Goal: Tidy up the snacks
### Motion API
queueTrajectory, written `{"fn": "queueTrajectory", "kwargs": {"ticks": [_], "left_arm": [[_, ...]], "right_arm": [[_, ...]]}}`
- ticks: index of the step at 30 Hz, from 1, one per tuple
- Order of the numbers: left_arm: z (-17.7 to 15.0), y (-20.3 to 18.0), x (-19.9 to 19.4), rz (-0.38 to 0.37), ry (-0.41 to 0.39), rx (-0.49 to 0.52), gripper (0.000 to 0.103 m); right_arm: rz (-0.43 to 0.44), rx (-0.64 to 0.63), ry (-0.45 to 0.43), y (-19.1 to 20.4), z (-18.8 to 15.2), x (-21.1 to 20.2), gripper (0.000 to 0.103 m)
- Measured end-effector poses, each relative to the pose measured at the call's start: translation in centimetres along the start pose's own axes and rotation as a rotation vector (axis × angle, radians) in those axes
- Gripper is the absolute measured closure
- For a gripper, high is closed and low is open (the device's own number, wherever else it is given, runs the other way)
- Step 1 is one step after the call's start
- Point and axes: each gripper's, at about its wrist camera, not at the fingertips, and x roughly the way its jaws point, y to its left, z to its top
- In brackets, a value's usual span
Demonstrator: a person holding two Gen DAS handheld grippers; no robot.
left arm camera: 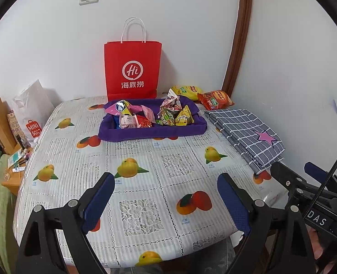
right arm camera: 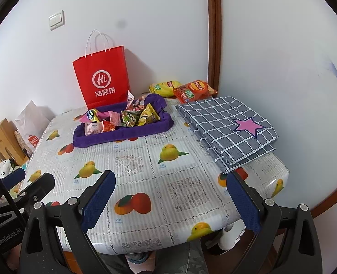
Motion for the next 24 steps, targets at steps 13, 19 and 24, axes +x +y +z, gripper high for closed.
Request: {"fn": "queueTrajectory", "kwargs": {"ticks": [13, 19, 24], "left_arm": [[-0.13, 0.1, 0.31, -0.004, 0.009, -0.003, 0.012], [-0.28, 0.21, 0.39, -0.004, 0.012, -0.008, 0.012], [-0.27, 0.23, 0.41, -0.005, 0.012, -0.008, 0.012]], "right_arm": [[-0.001, 0.001, -0.002, 0.14, -0.02, -0.04, 0.006], [-0.002, 0.0, -0.001, 0.22, -0.08, -0.03, 0.006], [-0.001, 0.0, 0.0, 0.22, -0.1, 0.0, 0.006]]}}
